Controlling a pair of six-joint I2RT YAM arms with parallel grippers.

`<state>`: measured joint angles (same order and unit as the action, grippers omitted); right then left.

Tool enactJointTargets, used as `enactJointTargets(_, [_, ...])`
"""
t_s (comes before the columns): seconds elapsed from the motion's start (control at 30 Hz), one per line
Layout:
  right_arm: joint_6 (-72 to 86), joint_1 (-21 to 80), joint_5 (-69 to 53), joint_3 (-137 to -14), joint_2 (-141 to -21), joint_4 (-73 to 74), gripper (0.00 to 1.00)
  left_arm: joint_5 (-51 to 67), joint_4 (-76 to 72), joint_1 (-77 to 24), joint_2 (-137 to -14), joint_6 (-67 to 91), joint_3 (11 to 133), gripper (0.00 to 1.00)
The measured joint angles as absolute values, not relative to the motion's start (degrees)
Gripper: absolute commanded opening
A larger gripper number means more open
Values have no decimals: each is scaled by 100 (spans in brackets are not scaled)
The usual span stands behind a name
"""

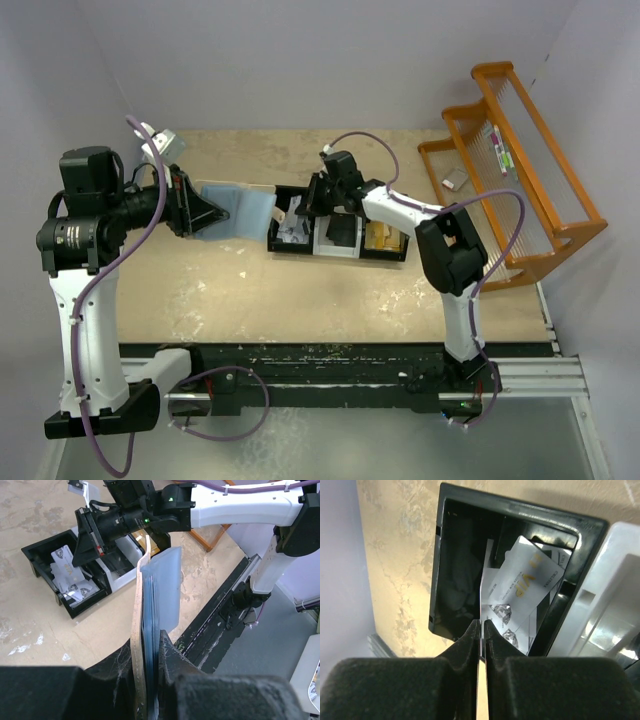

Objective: Take the credit cards out of the card holder

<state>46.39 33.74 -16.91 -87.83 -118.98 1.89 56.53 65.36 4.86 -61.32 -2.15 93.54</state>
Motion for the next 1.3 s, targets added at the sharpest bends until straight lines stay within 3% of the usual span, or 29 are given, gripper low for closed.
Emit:
enactJointTargets(0.17, [4534, 3369, -1573, -8840, -11885, 362, 46, 5636, 6569, 486, -6128, -215, 9354, 1])
enactJointTargets(0.57, [4187, 3380, -1461, -8538, -10562, 906, 85, 5898, 6429, 486, -6108, 43, 9417, 1])
enactJointTargets(0.93, [3935, 3413, -2163, -7815, -8156, 395, 100, 6316, 6300, 486, -6110, 305, 9428, 2])
enactJointTargets(1.3, [4650, 3924, -3750, -6383, -6899, -2217, 100, 7765, 5500, 486, -6088, 1229, 9282, 4])
